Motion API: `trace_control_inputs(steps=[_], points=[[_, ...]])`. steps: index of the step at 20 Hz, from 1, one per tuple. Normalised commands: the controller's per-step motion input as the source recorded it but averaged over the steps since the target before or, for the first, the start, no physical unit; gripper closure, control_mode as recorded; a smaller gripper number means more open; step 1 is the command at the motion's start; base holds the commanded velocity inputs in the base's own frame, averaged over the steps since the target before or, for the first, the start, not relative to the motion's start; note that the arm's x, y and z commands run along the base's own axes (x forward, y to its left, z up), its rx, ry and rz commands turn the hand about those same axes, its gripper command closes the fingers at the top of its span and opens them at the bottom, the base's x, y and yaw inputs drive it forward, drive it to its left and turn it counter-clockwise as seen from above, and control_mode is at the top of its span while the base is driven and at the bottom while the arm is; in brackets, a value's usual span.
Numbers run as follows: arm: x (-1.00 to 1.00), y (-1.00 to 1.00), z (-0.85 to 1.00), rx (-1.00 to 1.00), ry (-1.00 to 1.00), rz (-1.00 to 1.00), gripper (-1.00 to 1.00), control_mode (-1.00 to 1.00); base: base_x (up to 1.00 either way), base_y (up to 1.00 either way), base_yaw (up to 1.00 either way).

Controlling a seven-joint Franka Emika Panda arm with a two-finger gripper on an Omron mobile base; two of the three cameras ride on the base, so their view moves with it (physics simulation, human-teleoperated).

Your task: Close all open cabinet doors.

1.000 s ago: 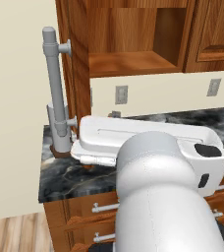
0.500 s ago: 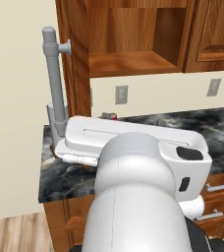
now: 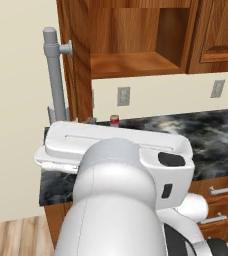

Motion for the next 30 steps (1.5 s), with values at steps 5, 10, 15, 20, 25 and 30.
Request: trace_control_inputs(steps=[5, 10, 15, 20, 25, 30], points=[[0.08, 0.32, -0.02, 0.0, 0.02, 0.0, -1.0, -1.0, 0.0, 0.0, 0.0], [0.19, 0.4, -0.08, 0.0, 0.03, -0.01, -1.0, -1.0, 0.0, 0.0, 0.0], [0.17, 0.31, -0.13, 0.0, 0.01, -0.04, -1.0, -1.0, 0.0, 0.0, 0.0], [0.36, 0.27, -0.3, -0.04, 0.0, 0.0, -1.0, -1.0, 0.0, 0.0, 0.0], [0.26, 0.18, -0.09, -0.03, 0.0, -0.01, -1.0, -1.0, 0.0, 0.0, 0.0], [0.04, 0.01, -0.01, 0.0, -0.01, -0.08, -1.0, -1.0, 0.0, 0.0, 0.0]])
